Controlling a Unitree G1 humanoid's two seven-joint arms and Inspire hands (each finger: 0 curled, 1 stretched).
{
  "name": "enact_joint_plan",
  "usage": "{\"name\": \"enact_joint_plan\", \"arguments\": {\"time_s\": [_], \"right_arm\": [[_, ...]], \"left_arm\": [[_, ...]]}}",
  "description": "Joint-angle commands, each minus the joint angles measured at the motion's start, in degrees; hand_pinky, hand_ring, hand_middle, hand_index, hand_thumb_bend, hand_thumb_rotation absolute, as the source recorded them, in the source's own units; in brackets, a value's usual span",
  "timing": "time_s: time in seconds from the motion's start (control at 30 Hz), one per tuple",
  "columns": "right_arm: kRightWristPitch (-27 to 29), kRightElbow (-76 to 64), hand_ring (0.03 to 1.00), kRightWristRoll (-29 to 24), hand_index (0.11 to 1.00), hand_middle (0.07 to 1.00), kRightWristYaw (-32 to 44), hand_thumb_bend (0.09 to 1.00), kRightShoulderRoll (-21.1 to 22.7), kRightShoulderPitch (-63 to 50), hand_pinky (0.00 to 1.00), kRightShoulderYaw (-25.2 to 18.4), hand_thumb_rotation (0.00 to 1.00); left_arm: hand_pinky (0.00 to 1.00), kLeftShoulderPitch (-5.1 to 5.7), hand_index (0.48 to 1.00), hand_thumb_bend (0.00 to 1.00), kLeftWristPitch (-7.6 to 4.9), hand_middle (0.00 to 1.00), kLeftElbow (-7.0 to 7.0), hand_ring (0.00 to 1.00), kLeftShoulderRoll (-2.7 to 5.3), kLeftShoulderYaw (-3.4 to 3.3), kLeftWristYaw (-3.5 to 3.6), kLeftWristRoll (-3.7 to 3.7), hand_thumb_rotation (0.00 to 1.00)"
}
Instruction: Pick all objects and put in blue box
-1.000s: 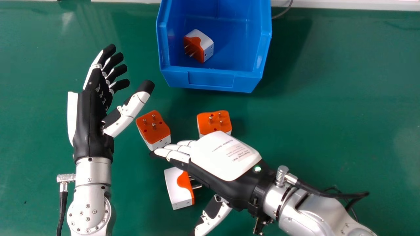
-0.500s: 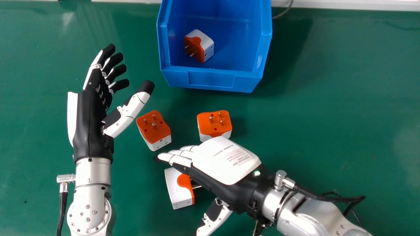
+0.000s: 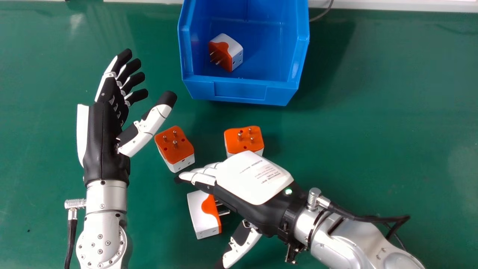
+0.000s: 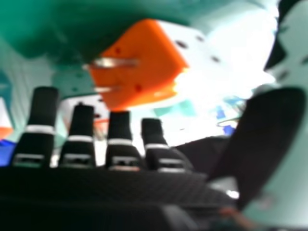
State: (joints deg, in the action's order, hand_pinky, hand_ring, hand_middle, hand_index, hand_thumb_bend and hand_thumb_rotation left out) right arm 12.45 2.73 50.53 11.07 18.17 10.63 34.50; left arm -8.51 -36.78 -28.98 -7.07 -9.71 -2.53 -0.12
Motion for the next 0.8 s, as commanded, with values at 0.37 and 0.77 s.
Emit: {"name": "enact_joint_plan", "arguments": {"time_s": [0.37,0.77], "right_arm": [[0.8,7.8,0.859,1.9,0.877,0.873,-4.0,0.785,-3.6,5.8,0.69,2.5,0.26],[-1.0,12.3,0.849,5.1,0.873,0.868,-6.1,0.78,-5.2,8.6,0.68,5.3,0.27]], "left_arm": [[0.78,-0.04,0.878,0.76,-0.22,0.87,0.98,0.84,0.42,0.4,-0.52,0.3,0.36],[0.78,-0.12,0.877,0.76,-0.35,0.87,1.05,0.84,0.44,0.52,0.11,-0.22,0.35]]}}
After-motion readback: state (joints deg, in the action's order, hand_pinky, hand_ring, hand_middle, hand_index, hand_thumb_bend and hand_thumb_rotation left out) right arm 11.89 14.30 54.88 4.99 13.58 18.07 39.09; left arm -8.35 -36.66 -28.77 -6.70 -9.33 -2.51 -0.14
